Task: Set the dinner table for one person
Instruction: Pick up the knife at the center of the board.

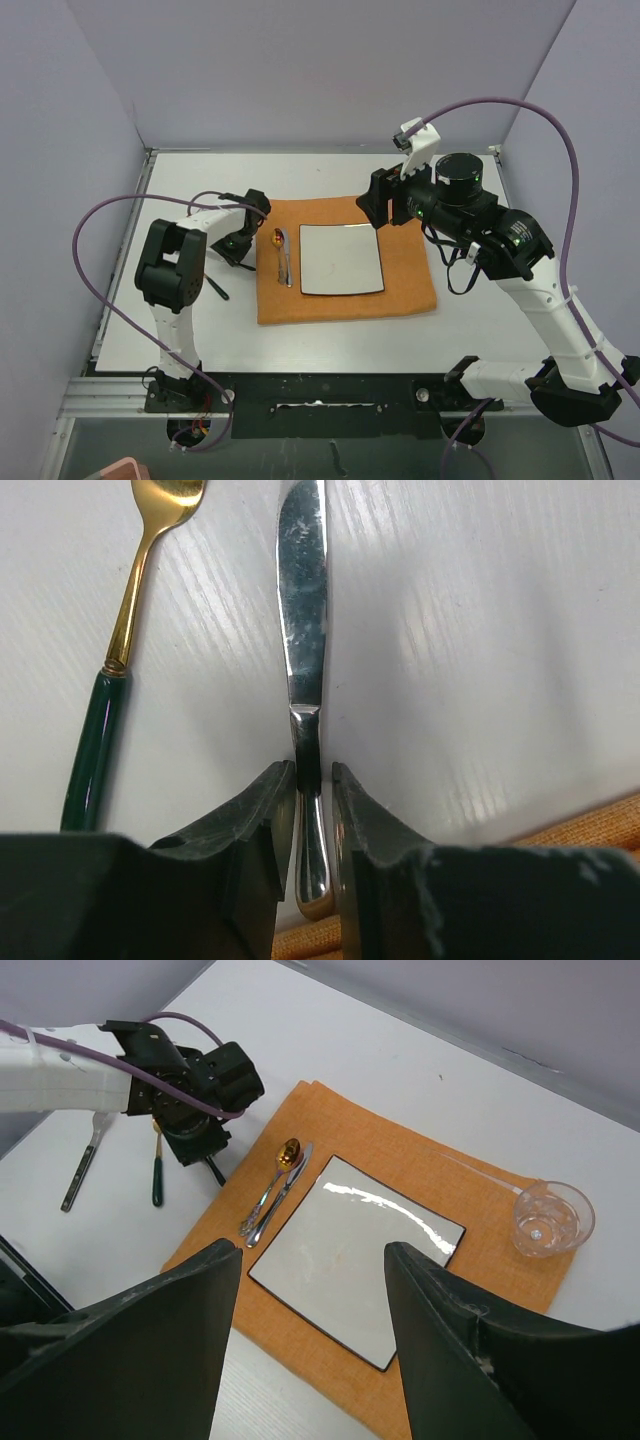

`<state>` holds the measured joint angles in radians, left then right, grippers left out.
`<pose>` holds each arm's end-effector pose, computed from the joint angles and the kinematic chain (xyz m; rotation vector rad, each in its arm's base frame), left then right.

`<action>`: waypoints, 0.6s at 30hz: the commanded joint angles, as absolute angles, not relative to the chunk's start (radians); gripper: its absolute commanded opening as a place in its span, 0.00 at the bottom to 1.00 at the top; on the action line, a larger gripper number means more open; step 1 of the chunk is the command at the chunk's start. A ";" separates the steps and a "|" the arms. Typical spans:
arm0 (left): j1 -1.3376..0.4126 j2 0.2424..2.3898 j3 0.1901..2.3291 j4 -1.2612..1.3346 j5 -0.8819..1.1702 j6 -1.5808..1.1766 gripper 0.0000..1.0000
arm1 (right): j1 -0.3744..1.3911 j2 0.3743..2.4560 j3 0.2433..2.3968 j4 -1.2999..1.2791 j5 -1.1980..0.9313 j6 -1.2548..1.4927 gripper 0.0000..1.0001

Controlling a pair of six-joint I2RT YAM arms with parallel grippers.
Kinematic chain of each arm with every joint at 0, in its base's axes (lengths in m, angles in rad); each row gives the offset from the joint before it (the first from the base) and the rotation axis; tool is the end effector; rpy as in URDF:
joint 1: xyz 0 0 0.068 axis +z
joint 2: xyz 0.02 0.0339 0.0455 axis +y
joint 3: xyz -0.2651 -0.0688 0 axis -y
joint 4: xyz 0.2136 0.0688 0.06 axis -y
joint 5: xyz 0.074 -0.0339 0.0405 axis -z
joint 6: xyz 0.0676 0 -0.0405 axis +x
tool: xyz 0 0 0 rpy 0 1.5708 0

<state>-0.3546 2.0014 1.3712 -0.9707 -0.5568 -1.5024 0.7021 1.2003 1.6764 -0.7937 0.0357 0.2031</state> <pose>0.3262 -0.0827 0.1457 -1.4405 2.2494 0.4895 0.1702 0.1408 0.4676 -0.4525 1.8769 0.5801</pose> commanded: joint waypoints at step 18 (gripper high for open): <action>-0.355 1.989 1.300 -0.814 -0.548 -1.536 0.00 | 0.711 1.170 1.657 -0.759 0.048 0.216 0.59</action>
